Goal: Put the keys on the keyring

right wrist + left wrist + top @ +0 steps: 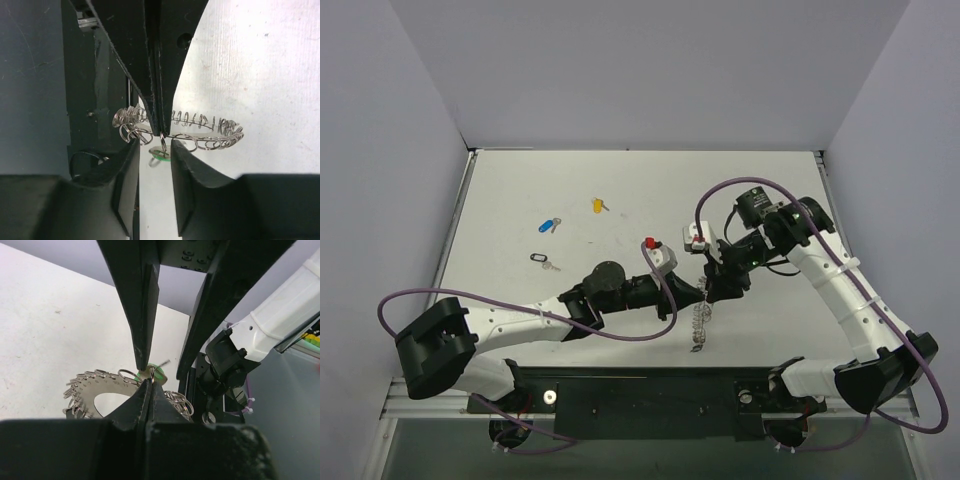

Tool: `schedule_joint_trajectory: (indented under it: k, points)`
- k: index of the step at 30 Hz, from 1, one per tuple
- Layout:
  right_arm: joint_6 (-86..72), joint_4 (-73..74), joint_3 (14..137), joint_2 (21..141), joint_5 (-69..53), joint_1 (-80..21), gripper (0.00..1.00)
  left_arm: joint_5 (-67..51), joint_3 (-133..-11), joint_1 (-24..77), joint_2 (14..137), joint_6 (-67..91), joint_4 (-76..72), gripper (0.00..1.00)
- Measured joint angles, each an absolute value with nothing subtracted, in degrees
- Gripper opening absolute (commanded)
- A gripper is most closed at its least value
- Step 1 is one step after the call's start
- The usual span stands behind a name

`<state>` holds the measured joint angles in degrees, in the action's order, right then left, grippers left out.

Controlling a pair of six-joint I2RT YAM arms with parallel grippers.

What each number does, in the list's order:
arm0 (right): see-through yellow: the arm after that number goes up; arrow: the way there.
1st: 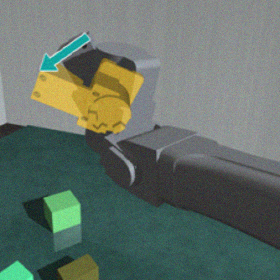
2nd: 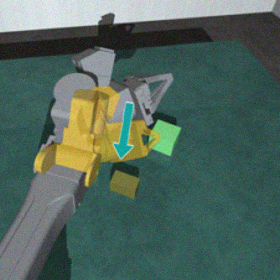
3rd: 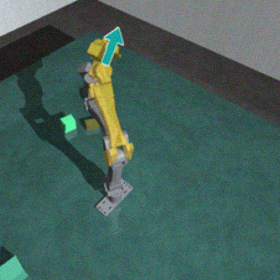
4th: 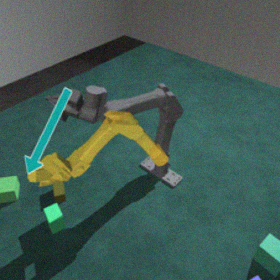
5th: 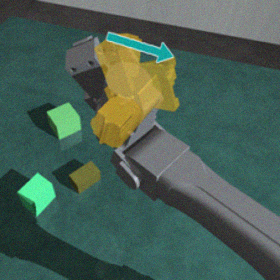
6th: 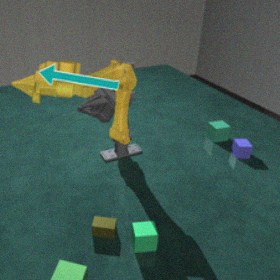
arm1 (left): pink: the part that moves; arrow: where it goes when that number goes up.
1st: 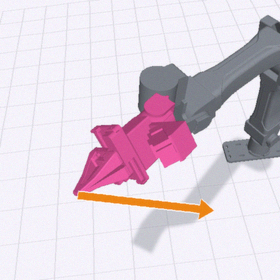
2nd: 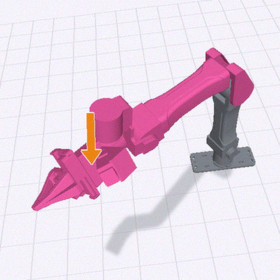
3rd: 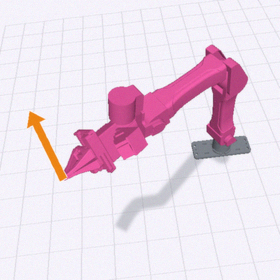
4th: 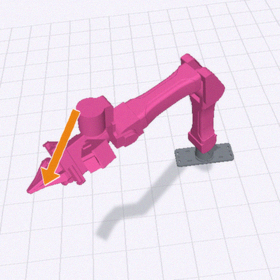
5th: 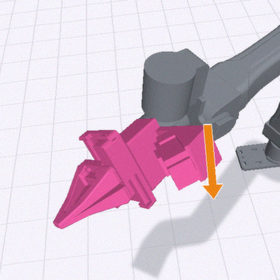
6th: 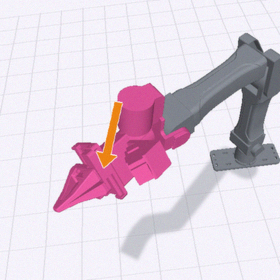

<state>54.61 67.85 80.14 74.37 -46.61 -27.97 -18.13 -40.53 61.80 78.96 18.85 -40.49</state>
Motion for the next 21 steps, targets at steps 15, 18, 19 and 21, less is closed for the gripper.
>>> schedule_joint_trajectory:
  k: [15, 18, 19, 21]
  points:
    - [45.0, 63.7, 79.7, 70.6, -54.3, -22.5, 0.42, -11.5, -39.7, 61.8, 77.6, 31.4, -39.1, 0.0]
    - [39.9, 59.7, 77.9, 69.2, -52.5, -22.5, 0.44, -9.4, -39.7, 61.8, 76.8, 34.2, -37.4, 0.0]
    - [38.1, 58.3, 77.2, 68.8, -51.7, -22.5, 0.44, -8.8, -39.7, 61.8, 76.5, 34.8, -37.0, 0.0]
    - [33.8, 54.7, 75.4, 67.7, -50.0, -22.5, 0.45, -7.3, -39.7, 61.8, 75.8, 36.5, -36.5, 0.0]
